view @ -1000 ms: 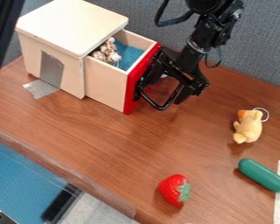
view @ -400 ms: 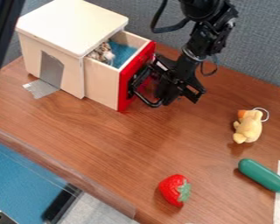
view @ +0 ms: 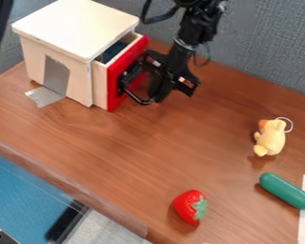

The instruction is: Close the drawer

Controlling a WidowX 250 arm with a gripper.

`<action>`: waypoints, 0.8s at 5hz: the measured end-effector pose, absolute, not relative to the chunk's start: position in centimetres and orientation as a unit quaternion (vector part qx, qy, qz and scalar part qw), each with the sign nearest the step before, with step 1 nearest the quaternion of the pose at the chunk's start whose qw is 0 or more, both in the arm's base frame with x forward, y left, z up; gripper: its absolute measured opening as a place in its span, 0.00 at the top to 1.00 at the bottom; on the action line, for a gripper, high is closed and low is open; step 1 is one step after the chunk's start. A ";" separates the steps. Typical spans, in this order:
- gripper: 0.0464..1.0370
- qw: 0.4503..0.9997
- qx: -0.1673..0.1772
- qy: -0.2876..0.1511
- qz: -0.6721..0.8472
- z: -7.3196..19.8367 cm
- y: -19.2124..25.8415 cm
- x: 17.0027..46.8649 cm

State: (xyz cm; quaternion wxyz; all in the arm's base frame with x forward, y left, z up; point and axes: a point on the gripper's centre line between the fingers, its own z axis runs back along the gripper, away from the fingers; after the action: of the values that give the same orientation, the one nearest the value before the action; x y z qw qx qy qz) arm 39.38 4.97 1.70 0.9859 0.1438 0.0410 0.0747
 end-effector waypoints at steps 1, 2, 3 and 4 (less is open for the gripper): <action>0.93 0.985 0.136 0.054 0.097 1.5 7.0 39.1; 0.90 0.985 0.129 0.057 0.096 1.4 7.0 39.0; 0.69 0.985 0.129 0.062 0.101 1.0 7.4 38.6; 0.38 0.983 0.146 0.064 0.090 0.3 7.6 38.0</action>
State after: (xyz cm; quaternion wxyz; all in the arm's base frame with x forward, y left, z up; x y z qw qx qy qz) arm 38.00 7.61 0.27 0.9830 0.1462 0.0639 0.0905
